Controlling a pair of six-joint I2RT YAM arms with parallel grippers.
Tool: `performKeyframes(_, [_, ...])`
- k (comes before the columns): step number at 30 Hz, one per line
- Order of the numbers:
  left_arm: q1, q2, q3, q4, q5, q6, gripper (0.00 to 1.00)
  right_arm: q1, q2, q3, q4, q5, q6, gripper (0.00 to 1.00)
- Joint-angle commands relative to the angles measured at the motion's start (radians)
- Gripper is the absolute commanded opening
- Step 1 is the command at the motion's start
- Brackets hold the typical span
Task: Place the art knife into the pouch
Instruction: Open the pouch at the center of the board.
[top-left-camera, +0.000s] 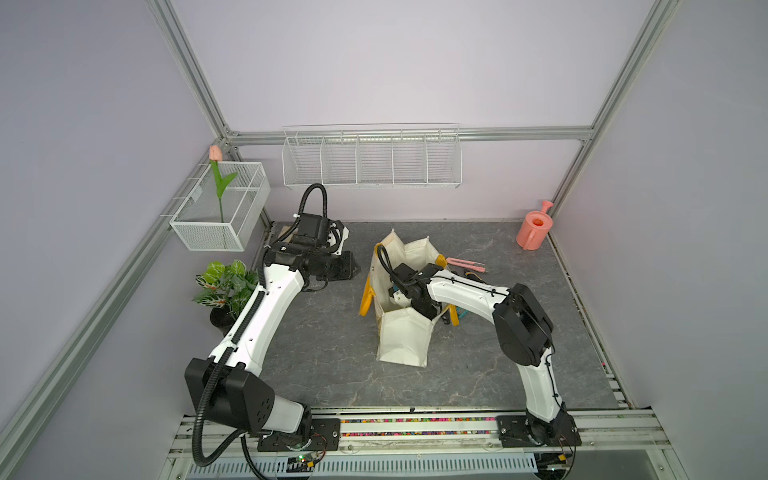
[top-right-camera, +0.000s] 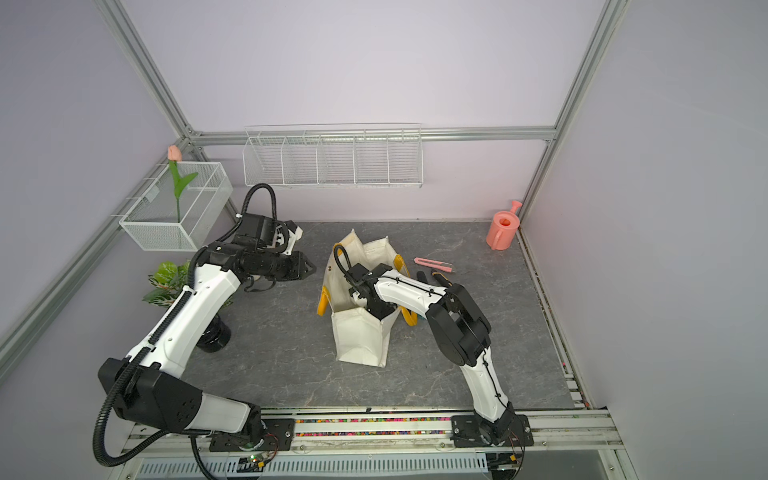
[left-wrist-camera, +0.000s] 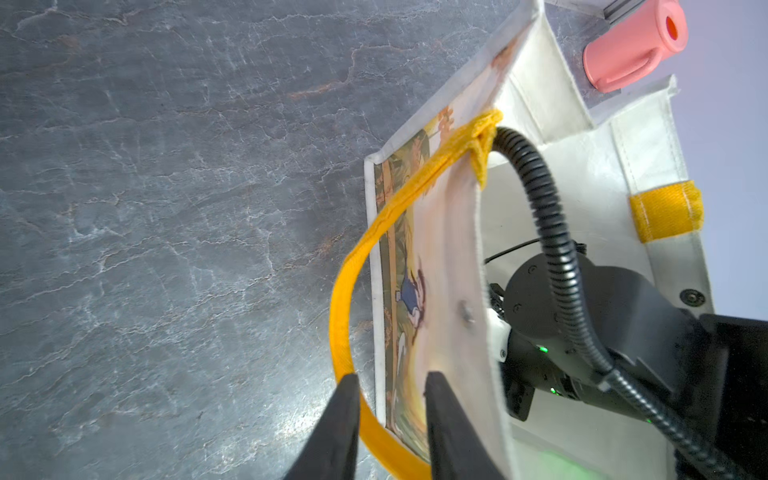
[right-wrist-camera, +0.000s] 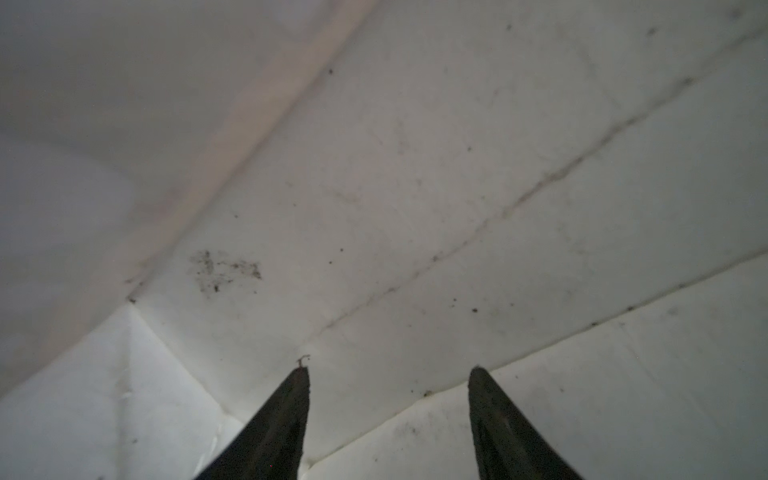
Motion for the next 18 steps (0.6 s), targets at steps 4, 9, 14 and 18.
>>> performKeyframes(4, [-0.006, -0.043, 0.026, 0.01, 0.071, 0.004, 0.49, 0.001, 0.056, 0.119, -0.094, 0.015, 0.008, 0.64])
performKeyframes(9, [-0.066, -0.15, 0.0, 0.01, 0.06, -0.047, 0.54, -0.015, 0.056, 0.187, -0.105, 0.009, 0.027, 0.65])
performKeyframes(14, [-0.184, -0.282, -0.098, 0.01, -0.032, -0.128, 0.55, -0.041, 0.057, 0.295, -0.159, 0.043, 0.02, 0.65])
performKeyframes(18, [-0.267, -0.387, -0.179, 0.018, -0.101, -0.213, 0.57, -0.062, 0.055, 0.399, -0.199, 0.042, 0.007, 0.66])
